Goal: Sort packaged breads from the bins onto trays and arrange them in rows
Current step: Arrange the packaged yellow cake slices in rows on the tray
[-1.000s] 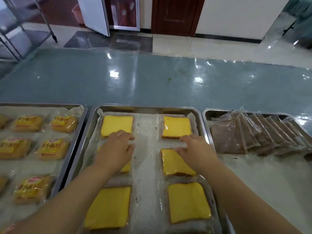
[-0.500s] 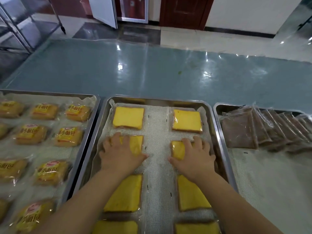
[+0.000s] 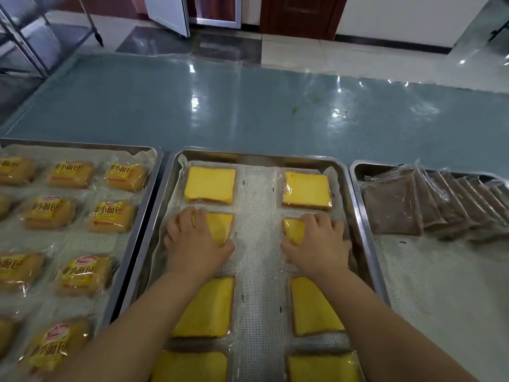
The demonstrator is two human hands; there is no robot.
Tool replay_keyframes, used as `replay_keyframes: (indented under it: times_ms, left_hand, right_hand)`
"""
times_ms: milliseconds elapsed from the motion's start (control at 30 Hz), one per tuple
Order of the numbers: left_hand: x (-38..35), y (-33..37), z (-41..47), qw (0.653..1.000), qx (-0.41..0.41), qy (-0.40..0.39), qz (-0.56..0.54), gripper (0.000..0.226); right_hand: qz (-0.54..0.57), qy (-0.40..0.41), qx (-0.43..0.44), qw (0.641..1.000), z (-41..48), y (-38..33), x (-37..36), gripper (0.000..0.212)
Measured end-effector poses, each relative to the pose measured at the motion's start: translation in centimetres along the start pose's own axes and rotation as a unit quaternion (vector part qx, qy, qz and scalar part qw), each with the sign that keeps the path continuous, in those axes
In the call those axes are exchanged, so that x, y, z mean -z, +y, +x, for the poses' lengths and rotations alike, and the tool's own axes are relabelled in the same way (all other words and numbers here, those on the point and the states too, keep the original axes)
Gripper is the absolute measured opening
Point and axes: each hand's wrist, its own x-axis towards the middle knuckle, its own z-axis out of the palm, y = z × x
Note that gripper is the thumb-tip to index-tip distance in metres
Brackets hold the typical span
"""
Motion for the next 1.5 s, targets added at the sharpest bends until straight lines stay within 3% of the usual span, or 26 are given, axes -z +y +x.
replay_keyframes:
  times_ms: [267,533,833,933,1067,1267,1500]
  left_hand:
    - [0.3,-1.2,-1.1,0.999,-0.042,-0.033,-0.001,0.084]
    - [0.9,-2.6,-8.3,0.999,-0.009,-0.01,-0.051,0.068]
    - [0.8,-2.1,-11.2,0.991,0.086,-0.097,-0.018,0.104]
    - [0.5,-1.9,-11.6,0.989,0.098,-0.106,-0.026,0.111]
    - [0.3,-2.0,-11.3,0.994,0.077,-0.074,-0.028,0.099]
    - [0.5,-2.6,-10.5,0.996,0.068,-0.038,-0.052,0.088]
    - [0.1,-3.4,-10.3,0.995,0.056,-0.056,-0.064,0.092]
  right_hand:
    - [-0.005,-0.042,0.058,0.997,-0.5,1.4,-0.1,0.074]
    - [0.02,0.032,0.035,0.999,-6.7,3.2,-0.4,0.074]
    - [-0.02,-0.028,-0.014,0.999,-11.3,2.7,-2.4,0.091]
    - [-0.021,-0.025,-0.031,0.999,-11.1,2.4,-2.5,0.089]
    - [0.011,-0.012,-0.048,0.999,-10.9,2.3,-2.7,0.083]
    - [0.015,0.024,-0.025,0.999,-10.9,2.0,-2.8,0.072]
    - [0.017,0.033,-0.006,0.999,-11.2,2.3,-2.9,0.069]
